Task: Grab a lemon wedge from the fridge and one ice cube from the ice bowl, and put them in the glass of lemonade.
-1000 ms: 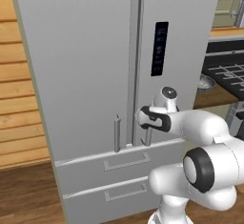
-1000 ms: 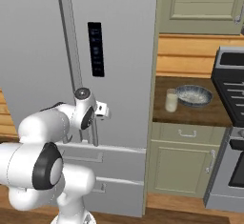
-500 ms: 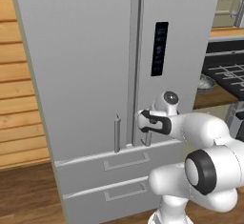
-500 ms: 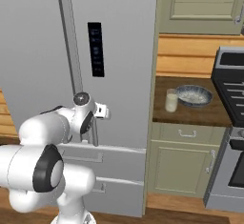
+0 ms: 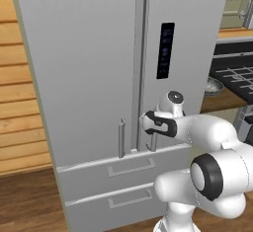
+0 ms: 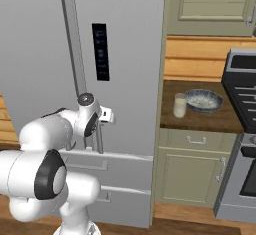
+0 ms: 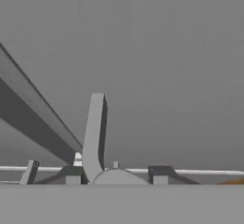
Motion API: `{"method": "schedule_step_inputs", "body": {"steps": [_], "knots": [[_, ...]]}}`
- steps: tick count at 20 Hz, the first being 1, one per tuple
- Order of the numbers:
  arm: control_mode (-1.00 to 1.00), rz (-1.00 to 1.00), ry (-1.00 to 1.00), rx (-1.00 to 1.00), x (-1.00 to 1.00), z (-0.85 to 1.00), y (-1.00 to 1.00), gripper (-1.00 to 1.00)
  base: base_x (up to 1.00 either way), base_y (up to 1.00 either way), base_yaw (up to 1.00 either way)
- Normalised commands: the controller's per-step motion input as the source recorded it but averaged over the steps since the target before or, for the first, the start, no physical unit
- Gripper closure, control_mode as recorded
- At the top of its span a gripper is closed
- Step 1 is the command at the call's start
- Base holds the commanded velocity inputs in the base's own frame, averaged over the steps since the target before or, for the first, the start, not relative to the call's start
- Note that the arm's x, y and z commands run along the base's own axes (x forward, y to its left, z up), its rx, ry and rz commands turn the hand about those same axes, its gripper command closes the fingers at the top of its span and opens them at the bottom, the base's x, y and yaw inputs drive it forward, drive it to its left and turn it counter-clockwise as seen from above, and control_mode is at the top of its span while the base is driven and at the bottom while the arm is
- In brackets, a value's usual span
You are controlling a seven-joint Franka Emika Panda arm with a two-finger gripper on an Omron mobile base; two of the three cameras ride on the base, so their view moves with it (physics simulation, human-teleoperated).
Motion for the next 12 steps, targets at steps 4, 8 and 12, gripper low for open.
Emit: {"method": "schedule_step_inputs", "body": {"steps": [4, 8, 12], "knots": [[-1.00, -0.02, 0.00, 0.01, -0.03, 0.00, -0.23, 1.00, 0.00, 0.00, 0.00], [-1.00, -0.07, -0.02, 0.05, -0.30, 0.00, -0.56, 1.00, 0.00, 0.00, 0.00], [-1.00, -0.06, -0.04, 0.07, -0.44, 0.00, -0.54, 1.00, 0.00, 0.00, 0.00]]}}
